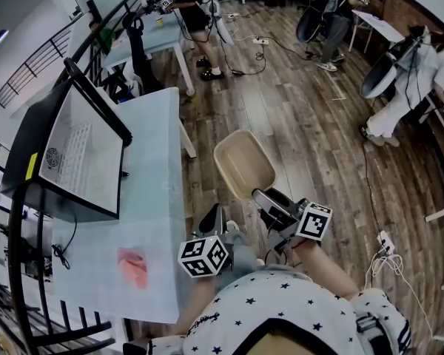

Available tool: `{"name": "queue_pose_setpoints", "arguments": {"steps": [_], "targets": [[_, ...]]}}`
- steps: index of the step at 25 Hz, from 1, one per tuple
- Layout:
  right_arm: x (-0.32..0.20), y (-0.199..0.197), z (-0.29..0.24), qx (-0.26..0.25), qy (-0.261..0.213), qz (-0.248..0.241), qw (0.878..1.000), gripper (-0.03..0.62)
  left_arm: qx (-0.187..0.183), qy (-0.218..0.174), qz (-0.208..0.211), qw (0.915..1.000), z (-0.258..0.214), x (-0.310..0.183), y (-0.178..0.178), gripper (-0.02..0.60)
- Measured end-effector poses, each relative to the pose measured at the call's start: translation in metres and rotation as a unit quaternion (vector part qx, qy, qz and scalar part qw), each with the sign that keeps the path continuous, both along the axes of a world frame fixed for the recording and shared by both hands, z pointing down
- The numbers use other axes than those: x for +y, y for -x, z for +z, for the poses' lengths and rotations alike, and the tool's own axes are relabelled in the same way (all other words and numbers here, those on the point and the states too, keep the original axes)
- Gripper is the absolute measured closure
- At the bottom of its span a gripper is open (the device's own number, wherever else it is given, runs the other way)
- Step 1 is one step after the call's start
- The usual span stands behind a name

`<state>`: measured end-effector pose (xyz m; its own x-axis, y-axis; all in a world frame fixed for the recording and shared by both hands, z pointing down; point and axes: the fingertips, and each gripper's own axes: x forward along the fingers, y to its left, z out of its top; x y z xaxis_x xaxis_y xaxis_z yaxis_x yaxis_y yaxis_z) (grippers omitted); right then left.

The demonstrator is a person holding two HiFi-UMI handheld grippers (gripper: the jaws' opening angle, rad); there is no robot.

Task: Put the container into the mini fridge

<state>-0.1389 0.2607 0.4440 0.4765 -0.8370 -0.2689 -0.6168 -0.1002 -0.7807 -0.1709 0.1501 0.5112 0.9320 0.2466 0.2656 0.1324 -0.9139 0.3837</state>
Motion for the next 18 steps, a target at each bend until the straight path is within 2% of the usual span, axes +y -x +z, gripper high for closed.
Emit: {"name": "queue_pose_setpoints", "arguments": {"steps": [9, 18], "targets": [[-0.012, -0.040, 0.002, -0.016, -0.004, 0.001, 1.000, 0.367, 0.003, 0.008, -0.021, 0.9997, -0.001, -0.021, -0.037, 0.575], [-0.041, -0.110, -0.002, -0.017, -0.003, -0.007, 1.000, 0.367, 0.002, 0.013, -0.039, 0.9991, 0.001, -0.056, -0.103, 0.575]]}}
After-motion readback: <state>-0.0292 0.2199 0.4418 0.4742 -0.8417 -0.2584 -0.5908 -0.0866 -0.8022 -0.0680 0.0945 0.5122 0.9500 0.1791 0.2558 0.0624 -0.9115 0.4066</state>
